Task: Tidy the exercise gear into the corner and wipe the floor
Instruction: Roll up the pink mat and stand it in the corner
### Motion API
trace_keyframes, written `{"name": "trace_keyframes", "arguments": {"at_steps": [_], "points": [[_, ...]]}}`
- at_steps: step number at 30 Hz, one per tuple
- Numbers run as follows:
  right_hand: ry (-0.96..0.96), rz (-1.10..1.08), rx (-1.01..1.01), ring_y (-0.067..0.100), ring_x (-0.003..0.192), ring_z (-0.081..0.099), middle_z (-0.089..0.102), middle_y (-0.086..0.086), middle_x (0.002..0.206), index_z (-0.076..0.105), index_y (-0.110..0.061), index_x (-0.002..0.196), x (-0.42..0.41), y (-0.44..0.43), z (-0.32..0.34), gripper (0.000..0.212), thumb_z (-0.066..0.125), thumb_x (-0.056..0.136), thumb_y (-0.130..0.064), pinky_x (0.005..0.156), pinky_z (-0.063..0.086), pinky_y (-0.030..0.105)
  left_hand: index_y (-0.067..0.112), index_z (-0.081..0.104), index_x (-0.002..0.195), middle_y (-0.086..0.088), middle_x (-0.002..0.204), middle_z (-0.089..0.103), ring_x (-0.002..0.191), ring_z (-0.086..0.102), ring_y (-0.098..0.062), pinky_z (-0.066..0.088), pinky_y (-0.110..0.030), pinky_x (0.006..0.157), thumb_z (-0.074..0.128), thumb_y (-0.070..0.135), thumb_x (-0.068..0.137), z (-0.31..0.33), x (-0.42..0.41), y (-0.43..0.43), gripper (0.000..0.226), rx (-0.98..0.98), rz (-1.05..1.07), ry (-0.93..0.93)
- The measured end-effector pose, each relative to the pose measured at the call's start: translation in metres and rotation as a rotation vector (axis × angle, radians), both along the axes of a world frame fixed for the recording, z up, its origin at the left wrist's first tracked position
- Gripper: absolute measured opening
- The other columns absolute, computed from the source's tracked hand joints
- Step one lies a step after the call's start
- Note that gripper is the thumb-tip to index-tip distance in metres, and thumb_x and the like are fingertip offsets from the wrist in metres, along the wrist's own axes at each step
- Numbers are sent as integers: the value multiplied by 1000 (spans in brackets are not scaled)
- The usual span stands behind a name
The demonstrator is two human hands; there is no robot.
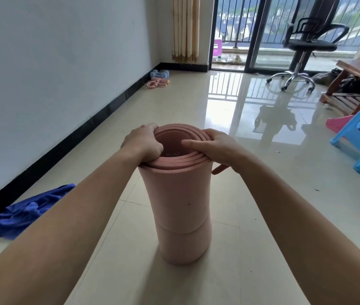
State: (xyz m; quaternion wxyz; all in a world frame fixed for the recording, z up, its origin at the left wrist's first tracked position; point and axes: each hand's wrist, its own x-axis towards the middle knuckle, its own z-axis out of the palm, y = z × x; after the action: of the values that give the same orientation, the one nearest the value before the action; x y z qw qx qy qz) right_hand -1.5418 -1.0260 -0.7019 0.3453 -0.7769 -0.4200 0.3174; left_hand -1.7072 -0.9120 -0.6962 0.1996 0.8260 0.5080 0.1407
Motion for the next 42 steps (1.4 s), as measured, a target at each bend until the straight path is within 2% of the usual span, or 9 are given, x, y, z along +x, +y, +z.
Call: {"name": "trace_keyframes", "arguments": {"at_steps": [2,5,10,14,17,24,31,38,42], "points": [[10,8,-48,22,92,68,69,3,105,63,-31,111,7,8,2,29,67,83,-37,65,64,45,31,62,118,-4,112,67,106,59,-30,50,-38,94,55,8,73,-2,6,5,51,-6,9,-20],[48,22,-81,24,89,69,68,6,101,63,-26,110,14,20,7,27,62,83,-22,63,64,47,29,63,117,-4,111,67,103,59,-30,49,-33,89,55,9,73,-3,17,13,49,-24,57,-38],[58,-14,-132,25,89,67,64,4,102,59,-29,117,21,24,16,36,60,81,-21,57,63,46,24,56,130,-5,121,64,113,57,-30,41,-28,87,59,12,76,2,28,8,56,-88,179,-64],[16,-45,-240,26,85,67,61,4,98,52,-33,120,23,10,31,36,54,84,-30,48,61,40,23,56,117,-7,103,62,91,53,-31,39,-31,75,58,22,74,17,25,-8,43,-196,198,127],[1,-16,-314,30,82,67,60,7,100,52,-32,123,20,-8,54,39,49,85,-25,44,59,37,23,60,114,-6,97,63,84,50,-29,43,-30,73,56,15,73,43,17,-29,42,-294,132,201],[52,80,-315,27,78,68,61,5,105,51,-37,129,26,-53,216,47,44,87,-17,51,62,38,25,65,114,-6,93,68,78,52,-25,39,-25,69,56,7,73,201,1,-72,46,-328,27,77],[58,75,-195,26,74,71,64,1,103,47,-38,140,42,-93,406,55,50,89,-16,56,63,39,23,64,98,2,78,62,73,54,-25,37,-26,65,60,15,75,392,17,-100,24,-217,0,-35],[-50,12,-85,19,71,70,64,-6,94,44,-32,140,121,-66,449,58,63,85,-32,52,61,30,26,65,94,2,79,65,75,59,-26,38,-27,65,61,16,73,449,119,-65,24,-134,-27,-53],[-67,53,-65,23,63,69,64,2,94,48,-29,137,217,-27,461,52,57,87,-21,50,60,31,28,64,101,2,85,67,80,62,-26,47,-30,67,60,15,71,470,211,-24,33,-137,-46,20]]}}
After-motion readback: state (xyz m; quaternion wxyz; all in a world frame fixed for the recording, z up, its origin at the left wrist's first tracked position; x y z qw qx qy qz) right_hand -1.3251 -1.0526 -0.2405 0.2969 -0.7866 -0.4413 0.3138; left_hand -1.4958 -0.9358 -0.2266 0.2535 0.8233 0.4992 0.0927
